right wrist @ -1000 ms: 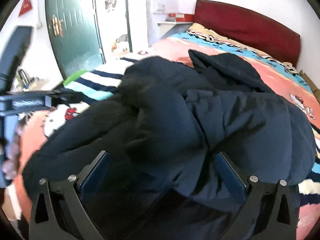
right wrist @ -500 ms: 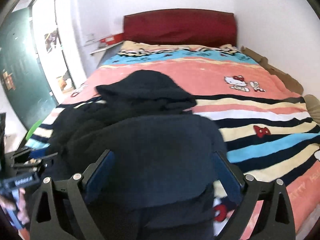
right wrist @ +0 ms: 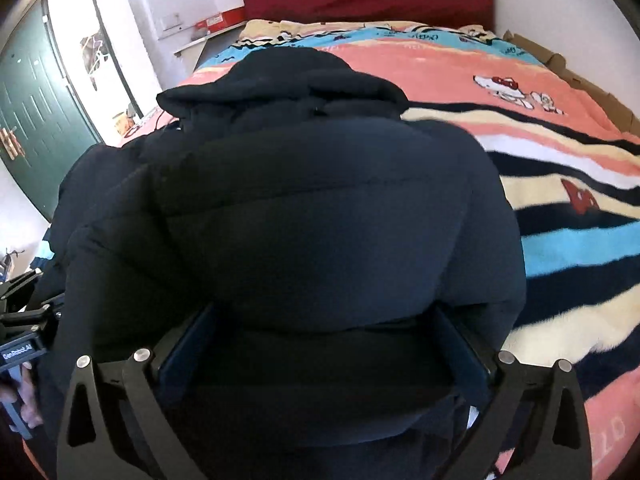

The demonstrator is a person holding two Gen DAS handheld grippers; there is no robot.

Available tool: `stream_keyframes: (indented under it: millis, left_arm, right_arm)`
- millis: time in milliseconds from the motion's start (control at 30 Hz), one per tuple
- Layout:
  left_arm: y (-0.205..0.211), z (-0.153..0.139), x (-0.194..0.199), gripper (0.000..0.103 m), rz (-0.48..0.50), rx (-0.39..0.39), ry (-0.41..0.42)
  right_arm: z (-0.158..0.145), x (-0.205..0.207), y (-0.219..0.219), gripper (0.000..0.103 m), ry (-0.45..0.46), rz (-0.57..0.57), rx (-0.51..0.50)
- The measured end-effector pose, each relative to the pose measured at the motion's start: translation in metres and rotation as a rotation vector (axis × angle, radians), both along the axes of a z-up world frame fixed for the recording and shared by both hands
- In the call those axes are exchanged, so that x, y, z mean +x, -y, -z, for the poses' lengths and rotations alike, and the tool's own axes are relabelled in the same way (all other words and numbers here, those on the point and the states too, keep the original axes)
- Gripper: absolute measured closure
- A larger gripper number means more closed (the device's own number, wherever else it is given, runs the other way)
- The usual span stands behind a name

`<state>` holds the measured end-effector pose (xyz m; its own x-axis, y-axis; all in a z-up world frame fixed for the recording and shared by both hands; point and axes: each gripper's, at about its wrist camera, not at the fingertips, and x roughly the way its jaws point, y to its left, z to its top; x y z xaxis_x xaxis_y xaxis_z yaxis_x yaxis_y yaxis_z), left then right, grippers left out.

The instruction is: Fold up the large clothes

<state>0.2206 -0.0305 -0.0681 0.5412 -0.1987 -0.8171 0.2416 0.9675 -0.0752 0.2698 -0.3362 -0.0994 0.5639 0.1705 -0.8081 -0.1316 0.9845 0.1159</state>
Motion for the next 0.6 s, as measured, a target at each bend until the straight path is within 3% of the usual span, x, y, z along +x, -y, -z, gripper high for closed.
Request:
stream_keyframes:
  millis: [167,267,400,533,600]
  left_arm:
    - [-0.01,-0.024,-0.019,0.046,-0.012,-0.01,0.008]
    - [-0.016,-0.055,-0.031,0.046,-0.016,-0.022,0.08]
    - [-0.01,-0.081,-0.018,0.046,-0.014,-0.055,0.128]
    - [0.005,-0.069,0.008,0.046,-0.013,-0.076,0.102]
    - [0.01,-0.05,0.016,0.046,-0.009,-0.047,0.076]
  right_arm:
    - [-0.012,-0.011,-0.004,0.002,-0.006,-0.008,-0.065]
    - [-0.034,-0.02,-0.004,0.002,0.039,-0.015,-0.096]
    - [-0.072,-0.019,-0.008,0.002,0.12,-0.02,-0.073]
    - [-0.08,-0.008,-0.023,0.002,0.138,-0.038,-0.075]
    - [-0.072,-0.003,-0.029,0.002,0.127,-0.042,-0.09]
